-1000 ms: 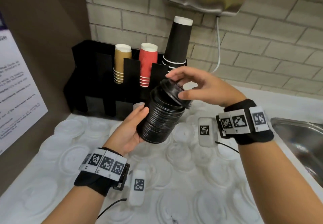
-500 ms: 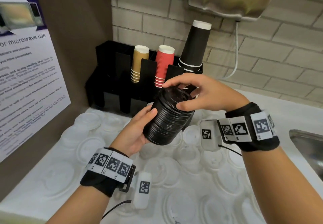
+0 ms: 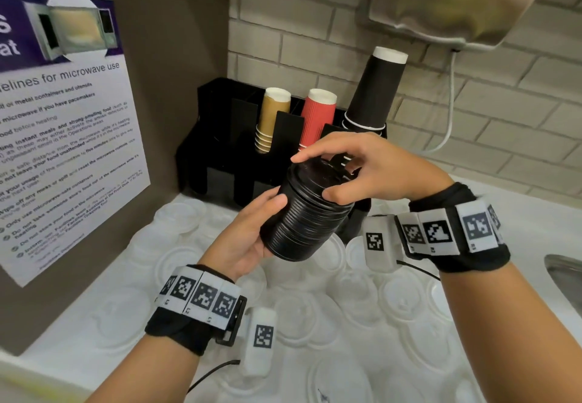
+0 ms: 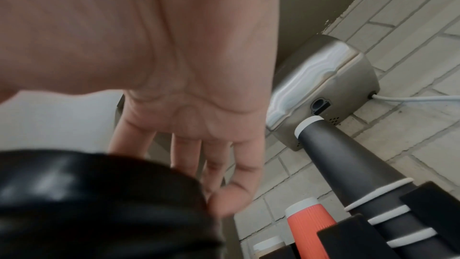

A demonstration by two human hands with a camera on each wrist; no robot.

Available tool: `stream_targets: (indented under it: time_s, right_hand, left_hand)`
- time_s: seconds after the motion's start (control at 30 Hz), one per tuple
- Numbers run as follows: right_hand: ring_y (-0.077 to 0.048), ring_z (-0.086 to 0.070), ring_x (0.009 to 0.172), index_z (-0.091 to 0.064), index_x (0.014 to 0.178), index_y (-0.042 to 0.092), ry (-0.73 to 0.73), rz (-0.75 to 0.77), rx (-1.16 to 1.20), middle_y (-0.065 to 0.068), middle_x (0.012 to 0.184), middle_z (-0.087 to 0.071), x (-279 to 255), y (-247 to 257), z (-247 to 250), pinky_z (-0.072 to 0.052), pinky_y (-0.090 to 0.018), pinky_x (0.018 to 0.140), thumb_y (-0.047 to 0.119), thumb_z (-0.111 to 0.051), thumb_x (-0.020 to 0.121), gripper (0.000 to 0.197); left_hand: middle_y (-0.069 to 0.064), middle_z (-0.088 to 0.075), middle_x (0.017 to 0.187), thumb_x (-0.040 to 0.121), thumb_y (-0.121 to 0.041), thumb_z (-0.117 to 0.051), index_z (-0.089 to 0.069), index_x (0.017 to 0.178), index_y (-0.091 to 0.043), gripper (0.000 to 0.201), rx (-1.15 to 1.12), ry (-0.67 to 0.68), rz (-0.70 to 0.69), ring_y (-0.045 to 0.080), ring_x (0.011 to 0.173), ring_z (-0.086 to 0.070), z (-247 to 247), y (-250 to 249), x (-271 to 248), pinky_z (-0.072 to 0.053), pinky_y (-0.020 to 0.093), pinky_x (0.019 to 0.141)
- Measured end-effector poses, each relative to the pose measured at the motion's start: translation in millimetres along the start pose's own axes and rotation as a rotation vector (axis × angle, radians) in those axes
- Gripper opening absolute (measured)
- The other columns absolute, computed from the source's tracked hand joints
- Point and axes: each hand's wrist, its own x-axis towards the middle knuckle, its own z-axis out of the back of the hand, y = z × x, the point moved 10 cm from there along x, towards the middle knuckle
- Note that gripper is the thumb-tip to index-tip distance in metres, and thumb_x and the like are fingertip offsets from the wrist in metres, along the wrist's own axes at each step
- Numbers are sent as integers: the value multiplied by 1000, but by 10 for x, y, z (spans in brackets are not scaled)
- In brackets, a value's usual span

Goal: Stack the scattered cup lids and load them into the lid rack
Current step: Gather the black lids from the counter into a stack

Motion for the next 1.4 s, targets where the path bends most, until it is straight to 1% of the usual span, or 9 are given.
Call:
stream_targets:
  time_s: [0.13, 0.37, 0.53, 0.73, 1.03, 1.17, 1.23, 1.33, 1.4]
  right_hand:
    - [-13, -56, 111, -65, 121, 21, -89, 42, 60, -2, 115, -59, 96, 111, -99, -44, -26, 97, 9, -71, 82, 42]
    - [-14, -59, 114, -64, 119, 10, -358, 97, 199, 0, 116, -65, 160, 207, -78, -45, -34, 102, 8, -63, 84, 35]
    - [-8, -58, 115, -68, 115, 13, -339, 61, 157, 0, 118, -66, 288, 273, -178, -44, -26, 101, 9, -65, 85, 30]
    - [-4, -59, 112, -71, 111, 14, -342, 52, 121, 0, 115, -66, 390, 363, -274, -43, -20, 98, 4, -70, 82, 31]
    - [-11, -55, 118, -69, 115, 14, -467, 61, 62, -4, 119, -62, 532, 498, -470, -43, -34, 105, 9, -66, 87, 28]
    - [-14, -50, 126, -59, 128, 13, -419, 140, -21, -3, 129, -58, 633, 646, -536, -38, -41, 108, 29, -57, 93, 39]
    - [-12, -47, 129, -50, 136, 14, -501, 181, 75, -1, 134, -54, 622, 645, -386, -35, -33, 110, 38, -41, 97, 46]
    - [-4, -54, 113, -55, 121, 29, -738, -4, 305, 5, 119, -59, 461, 262, -140, -41, -15, 94, 44, -25, 100, 39]
    - [-8, -57, 93, -57, 99, 27, -752, -218, 318, 0, 100, -59, 385, -68, -232, -45, -17, 78, 32, -31, 101, 26]
  left_hand:
    - [3, -70, 116, 59, -58, -78, -61, 122, -27, 73, 33, -52, 21, 22, 106, -68, 78, -104, -9, -56, 41, 73]
    - [-1, -73, 110, 46, -60, -83, -66, 113, -29, 75, 12, -105, 51, 19, 101, -70, 265, -185, -58, -56, 39, 70]
    - [-1, -72, 111, 44, -59, -81, -64, 118, -27, 83, -5, -124, 57, 19, 103, -69, 397, -255, -96, -56, 38, 71]
    - [0, -73, 108, 54, -53, -80, -67, 111, -27, 64, -56, -103, 90, 20, 101, -70, 488, -278, -143, -58, 40, 73]
    - [7, -72, 113, 67, -47, -73, -63, 122, -17, 63, -221, -61, 104, 23, 102, -70, 656, -307, -161, -59, 36, 70]
    - [11, -68, 120, 69, -50, -74, -63, 121, -16, 63, -236, -2, 68, 25, 107, -68, 739, -353, -191, -59, 40, 76]
    - [10, -67, 123, 73, -49, -72, -68, 117, -18, 54, -255, 66, 28, 25, 112, -65, 766, -473, -206, -58, 40, 79]
    - [8, -67, 124, 79, -48, -65, -73, 113, -19, 46, -271, 129, -24, 24, 117, -62, 842, -716, -238, -56, 37, 84]
    - [5, -68, 123, 80, -49, -60, -75, 110, -22, 43, -251, 135, -60, 22, 118, -62, 888, -902, -263, -55, 37, 88]
